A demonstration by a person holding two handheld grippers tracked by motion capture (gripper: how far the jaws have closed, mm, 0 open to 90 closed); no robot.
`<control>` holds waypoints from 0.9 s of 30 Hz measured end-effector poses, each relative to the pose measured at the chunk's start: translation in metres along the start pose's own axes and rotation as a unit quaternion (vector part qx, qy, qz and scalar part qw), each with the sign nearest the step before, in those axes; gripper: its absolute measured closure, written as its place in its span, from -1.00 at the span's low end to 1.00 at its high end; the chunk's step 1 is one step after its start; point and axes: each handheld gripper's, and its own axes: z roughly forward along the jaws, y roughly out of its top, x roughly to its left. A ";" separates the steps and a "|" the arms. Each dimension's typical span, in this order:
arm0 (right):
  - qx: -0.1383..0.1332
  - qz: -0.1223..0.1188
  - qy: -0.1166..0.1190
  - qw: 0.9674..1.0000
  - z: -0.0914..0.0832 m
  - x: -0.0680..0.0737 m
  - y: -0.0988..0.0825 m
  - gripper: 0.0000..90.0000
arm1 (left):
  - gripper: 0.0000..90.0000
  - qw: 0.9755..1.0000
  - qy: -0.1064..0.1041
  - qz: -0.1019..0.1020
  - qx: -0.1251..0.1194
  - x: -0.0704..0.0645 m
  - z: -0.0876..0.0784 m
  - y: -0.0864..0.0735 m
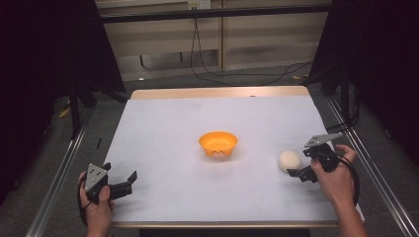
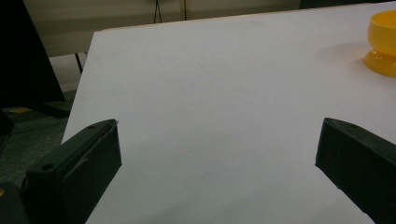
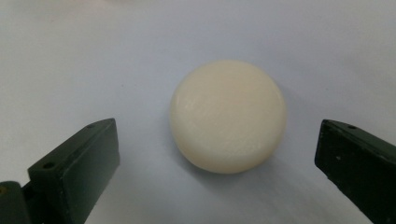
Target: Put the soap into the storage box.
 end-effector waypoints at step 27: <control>0.017 0.028 -0.008 0.999 0.021 -0.004 0.016 -0.56 | -1.00 1.000 -0.002 -0.001 0.000 0.000 0.000 0.000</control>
